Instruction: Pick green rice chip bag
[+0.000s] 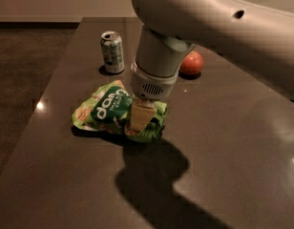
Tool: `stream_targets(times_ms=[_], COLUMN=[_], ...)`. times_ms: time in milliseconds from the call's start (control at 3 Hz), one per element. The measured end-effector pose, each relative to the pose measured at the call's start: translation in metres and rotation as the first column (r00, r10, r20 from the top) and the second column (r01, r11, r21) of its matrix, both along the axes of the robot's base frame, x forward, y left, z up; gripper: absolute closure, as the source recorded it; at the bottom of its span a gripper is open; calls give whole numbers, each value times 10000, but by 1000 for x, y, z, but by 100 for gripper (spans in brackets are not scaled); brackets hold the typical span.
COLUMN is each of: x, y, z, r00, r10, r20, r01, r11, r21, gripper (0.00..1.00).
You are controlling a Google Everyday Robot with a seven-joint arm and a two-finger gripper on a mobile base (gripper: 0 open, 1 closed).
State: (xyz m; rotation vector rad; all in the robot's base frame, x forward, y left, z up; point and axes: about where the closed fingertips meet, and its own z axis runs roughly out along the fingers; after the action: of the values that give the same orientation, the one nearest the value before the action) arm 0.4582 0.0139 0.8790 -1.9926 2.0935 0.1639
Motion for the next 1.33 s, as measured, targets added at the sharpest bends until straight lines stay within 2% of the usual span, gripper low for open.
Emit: stream_targets(times_ms=[333, 667, 1000, 1333], x=[5, 9, 6, 6], y=[-7, -23, -36, -42], z=[16, 44, 81, 103], r00=[9994, 9970, 9939, 9925], r10=[30, 194, 568, 763], r20=[-341, -749, -943, -957], r01=[-17, -112, -379, -510], r11=[9993, 9940, 9807, 9687], r21=[378, 1087, 1917, 2431], gripper=[100, 100, 100, 100])
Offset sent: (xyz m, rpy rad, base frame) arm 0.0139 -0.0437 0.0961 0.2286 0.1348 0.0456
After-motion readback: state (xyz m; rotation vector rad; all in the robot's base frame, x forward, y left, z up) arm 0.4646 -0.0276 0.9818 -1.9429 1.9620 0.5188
